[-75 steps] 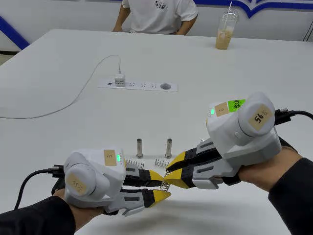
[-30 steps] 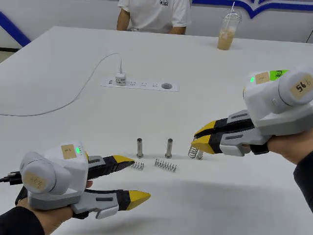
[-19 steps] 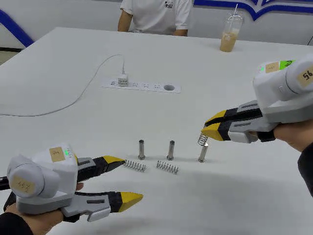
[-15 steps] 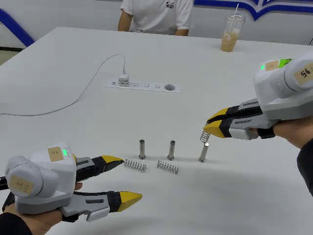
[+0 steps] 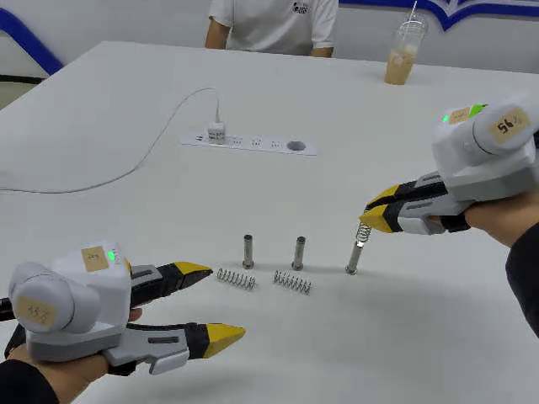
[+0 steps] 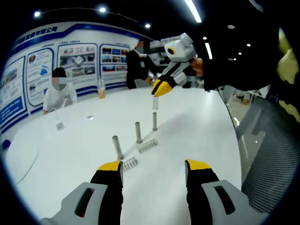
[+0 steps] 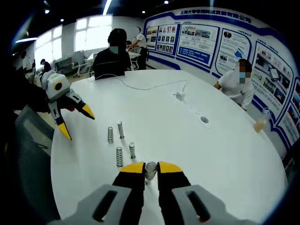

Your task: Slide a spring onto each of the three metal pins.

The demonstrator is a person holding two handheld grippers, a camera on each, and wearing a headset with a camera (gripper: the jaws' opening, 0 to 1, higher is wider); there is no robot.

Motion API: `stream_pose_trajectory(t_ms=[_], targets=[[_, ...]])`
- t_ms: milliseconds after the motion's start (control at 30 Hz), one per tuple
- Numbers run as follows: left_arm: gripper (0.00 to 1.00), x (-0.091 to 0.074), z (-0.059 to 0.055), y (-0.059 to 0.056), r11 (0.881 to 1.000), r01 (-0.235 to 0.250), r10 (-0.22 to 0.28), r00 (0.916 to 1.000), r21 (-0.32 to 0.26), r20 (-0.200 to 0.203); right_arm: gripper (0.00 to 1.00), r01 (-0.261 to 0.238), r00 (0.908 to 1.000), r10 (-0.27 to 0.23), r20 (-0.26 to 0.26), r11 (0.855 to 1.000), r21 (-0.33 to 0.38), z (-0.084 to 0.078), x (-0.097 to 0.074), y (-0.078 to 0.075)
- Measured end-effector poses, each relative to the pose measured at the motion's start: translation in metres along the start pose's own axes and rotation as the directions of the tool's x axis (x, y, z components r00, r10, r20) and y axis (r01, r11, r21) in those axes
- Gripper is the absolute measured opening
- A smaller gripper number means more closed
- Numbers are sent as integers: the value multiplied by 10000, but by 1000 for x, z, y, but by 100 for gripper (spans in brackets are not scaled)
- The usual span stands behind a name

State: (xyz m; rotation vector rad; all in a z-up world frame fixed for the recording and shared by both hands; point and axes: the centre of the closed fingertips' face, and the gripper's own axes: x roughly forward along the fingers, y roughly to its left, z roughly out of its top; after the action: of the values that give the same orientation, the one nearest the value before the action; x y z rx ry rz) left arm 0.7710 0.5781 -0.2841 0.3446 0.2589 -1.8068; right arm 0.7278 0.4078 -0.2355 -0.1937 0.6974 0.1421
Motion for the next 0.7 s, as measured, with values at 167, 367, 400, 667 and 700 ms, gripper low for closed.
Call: stream_pose_trajectory(t_ms=[167, 367, 400, 667, 700], targets=[[54, 0, -1, 0, 10000, -12, 12, 10000, -18, -6, 11, 7, 9999, -6, -113, 10000, 15, -3, 4, -2], [54, 0, -2, 1, 10000, -17, 17, 10000, -28, -22, 11, -41, 9996, 42, -285, 10000, 13, -8, 9, -1], [54, 0, -2, 1, 10000, -20, 20, 10000, -31, -33, 11, -33, 9995, 33, -312, 10000, -13, -9, 10, 0], [54, 0, -2, 0, 10000, -9, 9, 10000, -28, -46, 11, 24, 9989, -23, -470, 10000, 24, -22, 22, 2], [54, 0, -2, 0, 10000, -9, 9, 10000, -26, -50, 11, 37, 9988, -35, -488, 10000, 42, -23, 23, 3]])
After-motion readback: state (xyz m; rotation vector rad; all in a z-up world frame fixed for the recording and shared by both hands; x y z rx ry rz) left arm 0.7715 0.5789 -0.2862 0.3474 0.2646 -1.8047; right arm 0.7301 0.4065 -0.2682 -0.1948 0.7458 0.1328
